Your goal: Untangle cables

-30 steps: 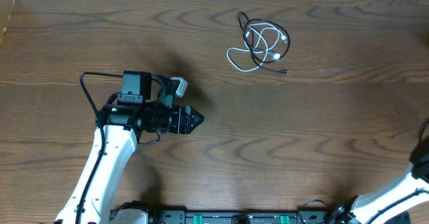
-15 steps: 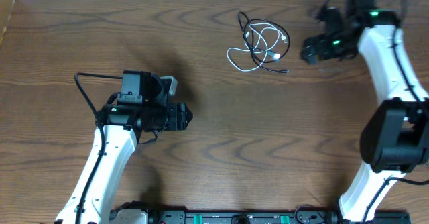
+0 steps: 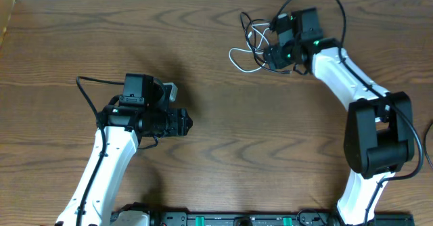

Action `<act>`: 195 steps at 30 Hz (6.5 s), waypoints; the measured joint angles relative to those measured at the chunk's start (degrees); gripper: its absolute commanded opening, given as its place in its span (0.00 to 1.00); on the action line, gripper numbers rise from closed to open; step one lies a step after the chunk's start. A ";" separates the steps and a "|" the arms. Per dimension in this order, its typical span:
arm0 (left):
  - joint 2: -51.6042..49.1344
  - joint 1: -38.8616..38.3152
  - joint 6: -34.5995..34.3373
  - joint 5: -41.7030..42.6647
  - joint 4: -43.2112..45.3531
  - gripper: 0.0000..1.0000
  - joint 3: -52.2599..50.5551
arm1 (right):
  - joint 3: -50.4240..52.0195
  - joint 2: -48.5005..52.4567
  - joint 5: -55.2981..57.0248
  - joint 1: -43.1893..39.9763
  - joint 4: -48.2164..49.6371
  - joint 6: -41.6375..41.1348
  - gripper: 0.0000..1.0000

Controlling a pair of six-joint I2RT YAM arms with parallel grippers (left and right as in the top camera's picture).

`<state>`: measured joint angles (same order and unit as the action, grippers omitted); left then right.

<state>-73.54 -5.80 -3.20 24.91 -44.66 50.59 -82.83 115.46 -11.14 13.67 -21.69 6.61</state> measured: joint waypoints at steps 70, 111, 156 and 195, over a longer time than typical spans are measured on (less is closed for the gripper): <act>0.00 0.00 -0.02 2.19 -3.06 0.68 0.00 | 1.70 -7.74 -3.50 -1.01 -2.49 -12.83 0.01; 0.00 0.00 -0.02 2.21 -3.10 0.68 0.00 | -7.54 -44.61 9.09 -46.93 -17.07 -26.49 0.01; -0.09 0.00 0.24 2.19 -4.39 0.68 0.00 | -7.54 -23.74 -77.09 -53.83 67.36 -66.20 0.01; -0.09 0.00 1.73 2.21 -6.14 0.68 0.00 | -8.00 -24.85 -53.68 -5.95 61.92 -64.65 0.01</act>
<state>-73.63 -5.80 -1.48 27.11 -50.81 50.59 -90.83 90.61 -64.82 7.73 40.23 -58.04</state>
